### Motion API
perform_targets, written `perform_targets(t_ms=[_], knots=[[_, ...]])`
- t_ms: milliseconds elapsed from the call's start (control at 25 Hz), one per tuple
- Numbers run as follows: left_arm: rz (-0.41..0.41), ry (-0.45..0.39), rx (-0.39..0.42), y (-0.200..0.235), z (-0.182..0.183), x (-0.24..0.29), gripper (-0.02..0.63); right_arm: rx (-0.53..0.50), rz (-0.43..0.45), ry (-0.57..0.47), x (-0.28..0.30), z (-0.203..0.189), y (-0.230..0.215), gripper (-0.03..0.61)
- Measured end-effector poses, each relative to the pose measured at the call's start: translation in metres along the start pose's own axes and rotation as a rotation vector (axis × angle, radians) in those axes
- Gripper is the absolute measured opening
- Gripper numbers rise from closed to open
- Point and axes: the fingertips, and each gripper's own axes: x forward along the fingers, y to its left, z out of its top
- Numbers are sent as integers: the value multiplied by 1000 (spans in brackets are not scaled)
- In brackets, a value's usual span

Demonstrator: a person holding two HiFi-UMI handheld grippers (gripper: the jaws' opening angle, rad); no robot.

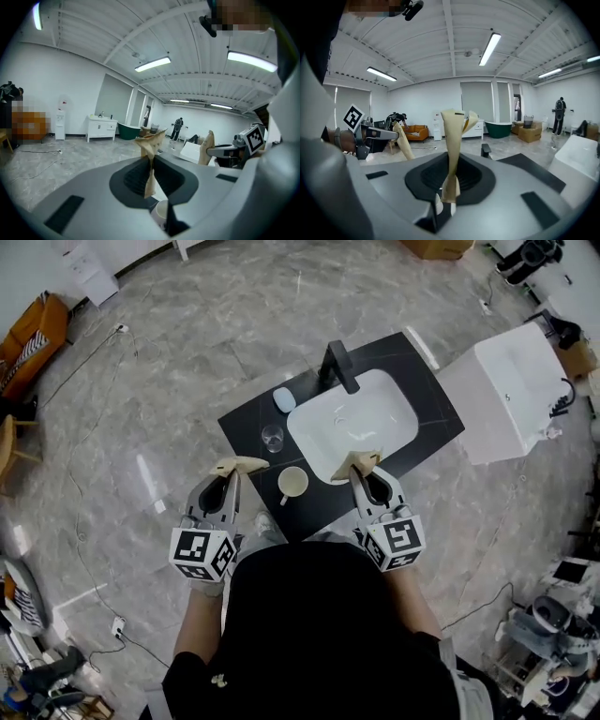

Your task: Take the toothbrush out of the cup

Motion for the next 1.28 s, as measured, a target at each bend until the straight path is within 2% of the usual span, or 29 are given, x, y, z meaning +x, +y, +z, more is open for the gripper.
perform_targets(t_ms=[400,680,1040,1280], knots=[[-206,50,53,-59,-2,51,41,76,-193,13,-57,-27,-47,52],[-315,99,81,-88,-11,74,41,118,-284,26,-87,-41,-59,52],[-374,128,101,-108,-18,89,41,150,-343,25,-105,-49,-69,52],[-384,135,106,-112,-19,93,41,134,-330,26,-105,-50,-67,52]])
